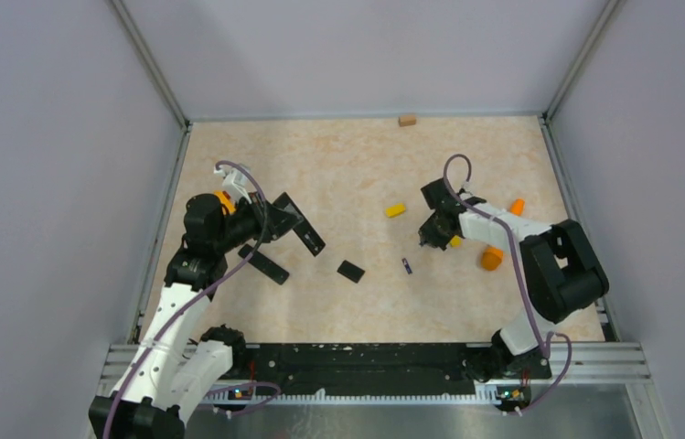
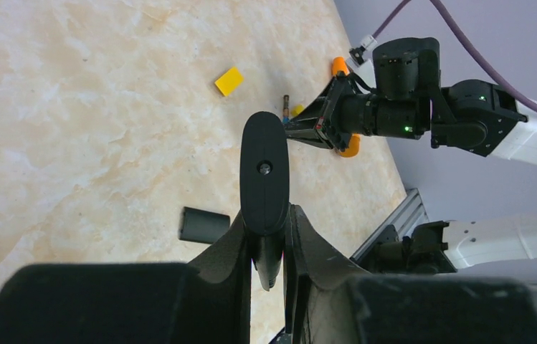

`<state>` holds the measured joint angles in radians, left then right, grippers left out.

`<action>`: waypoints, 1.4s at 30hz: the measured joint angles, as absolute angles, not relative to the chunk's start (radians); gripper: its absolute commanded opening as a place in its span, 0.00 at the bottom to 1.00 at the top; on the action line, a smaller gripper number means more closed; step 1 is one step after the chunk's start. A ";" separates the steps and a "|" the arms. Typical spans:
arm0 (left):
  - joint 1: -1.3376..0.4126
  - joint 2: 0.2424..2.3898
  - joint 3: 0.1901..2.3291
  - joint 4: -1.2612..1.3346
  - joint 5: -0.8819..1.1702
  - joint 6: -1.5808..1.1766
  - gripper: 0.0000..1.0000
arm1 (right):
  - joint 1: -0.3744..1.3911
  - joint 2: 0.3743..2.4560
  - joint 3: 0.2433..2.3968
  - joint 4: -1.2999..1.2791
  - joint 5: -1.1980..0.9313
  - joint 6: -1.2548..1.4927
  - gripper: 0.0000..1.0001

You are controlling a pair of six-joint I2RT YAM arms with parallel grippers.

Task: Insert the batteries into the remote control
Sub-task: Pick up the battery from the center of the board, then load the battery into the remote control.

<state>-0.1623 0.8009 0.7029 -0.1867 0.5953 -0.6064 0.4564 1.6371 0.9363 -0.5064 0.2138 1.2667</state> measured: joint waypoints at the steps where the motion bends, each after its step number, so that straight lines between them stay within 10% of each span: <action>1: -0.162 0.802 0.703 -0.184 0.607 -0.614 0.00 | 0.456 1.622 0.927 -0.480 0.213 1.194 0.00; 17: -0.232 1.020 0.638 0.047 0.784 -0.848 0.00 | 0.681 1.359 1.124 -0.454 -0.194 0.346 0.00; 42: -0.279 1.157 0.635 0.165 0.893 -0.960 0.00 | 0.948 1.551 1.502 -0.878 -0.203 0.201 0.00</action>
<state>-0.2787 1.1572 0.6346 0.1650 0.8932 -0.9604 0.9482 1.5509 1.5021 -0.8776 -0.2031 0.2008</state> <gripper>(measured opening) 0.190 0.035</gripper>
